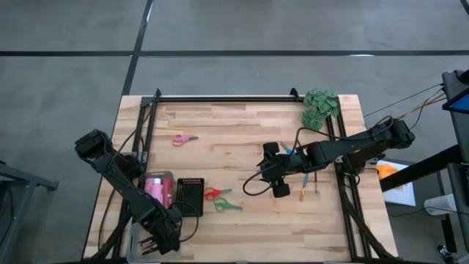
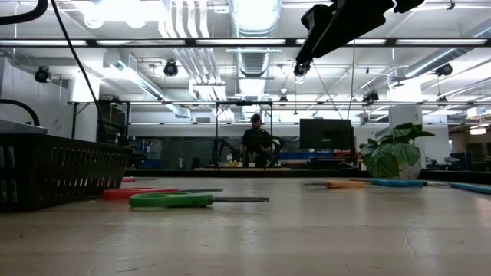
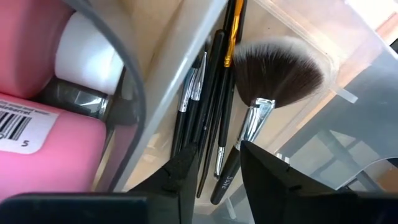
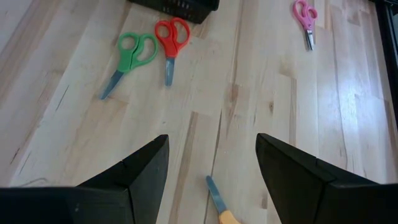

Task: Pick & Place Paint Supplies
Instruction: Put the gold paint brush into the transparent bin

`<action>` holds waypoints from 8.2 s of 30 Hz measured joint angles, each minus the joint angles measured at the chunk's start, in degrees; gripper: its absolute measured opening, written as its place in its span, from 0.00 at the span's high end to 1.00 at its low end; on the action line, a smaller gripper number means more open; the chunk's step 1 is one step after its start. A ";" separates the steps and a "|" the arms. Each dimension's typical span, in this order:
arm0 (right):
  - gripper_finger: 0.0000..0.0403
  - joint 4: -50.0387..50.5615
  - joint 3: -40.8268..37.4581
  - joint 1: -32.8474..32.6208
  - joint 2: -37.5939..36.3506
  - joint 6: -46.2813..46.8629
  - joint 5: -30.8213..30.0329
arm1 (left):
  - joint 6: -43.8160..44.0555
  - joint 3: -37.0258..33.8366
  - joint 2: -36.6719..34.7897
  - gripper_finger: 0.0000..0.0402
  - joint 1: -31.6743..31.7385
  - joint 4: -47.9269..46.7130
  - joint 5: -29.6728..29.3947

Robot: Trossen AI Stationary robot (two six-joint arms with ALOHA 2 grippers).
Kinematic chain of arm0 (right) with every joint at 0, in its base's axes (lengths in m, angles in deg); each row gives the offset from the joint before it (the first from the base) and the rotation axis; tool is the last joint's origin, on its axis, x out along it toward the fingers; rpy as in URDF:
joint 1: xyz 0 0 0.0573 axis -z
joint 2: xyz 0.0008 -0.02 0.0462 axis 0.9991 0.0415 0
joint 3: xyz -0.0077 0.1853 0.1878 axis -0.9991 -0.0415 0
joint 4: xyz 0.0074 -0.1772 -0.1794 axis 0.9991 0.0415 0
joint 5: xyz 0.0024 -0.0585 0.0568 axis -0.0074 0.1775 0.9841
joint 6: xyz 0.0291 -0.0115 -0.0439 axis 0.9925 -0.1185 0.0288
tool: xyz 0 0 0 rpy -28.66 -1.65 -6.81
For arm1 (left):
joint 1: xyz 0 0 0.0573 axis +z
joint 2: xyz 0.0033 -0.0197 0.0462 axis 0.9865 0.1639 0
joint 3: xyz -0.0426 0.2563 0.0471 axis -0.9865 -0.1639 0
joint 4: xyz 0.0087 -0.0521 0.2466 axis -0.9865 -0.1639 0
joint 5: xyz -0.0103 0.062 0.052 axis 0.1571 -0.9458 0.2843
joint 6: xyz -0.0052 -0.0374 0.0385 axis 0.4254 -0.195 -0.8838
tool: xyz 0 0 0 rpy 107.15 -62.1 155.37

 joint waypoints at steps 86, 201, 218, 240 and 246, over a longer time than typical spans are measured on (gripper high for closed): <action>0.41 -5.03 -0.01 -0.09 -0.04 -34.45 12.94 | -94.20 -4.61 -19.15 0.69 43.28 41.09 -22.35; 0.41 -15.41 -0.45 -4.06 0.02 30.70 16.59 | -90.19 -4.63 -19.08 0.33 43.30 36.04 -30.50; 0.41 27.81 -0.23 -5.01 0.24 94.84 -0.35 | -87.86 -4.63 -19.08 0.33 43.30 36.02 -30.48; 0.41 40.06 -4.22 -5.62 12.26 113.99 8.84 | -87.08 -4.63 -19.08 0.33 43.30 36.00 -30.48; 0.43 34.31 -7.30 -5.62 13.74 112.00 11.80 | -87.07 -4.63 -19.08 0.33 43.32 35.98 -30.48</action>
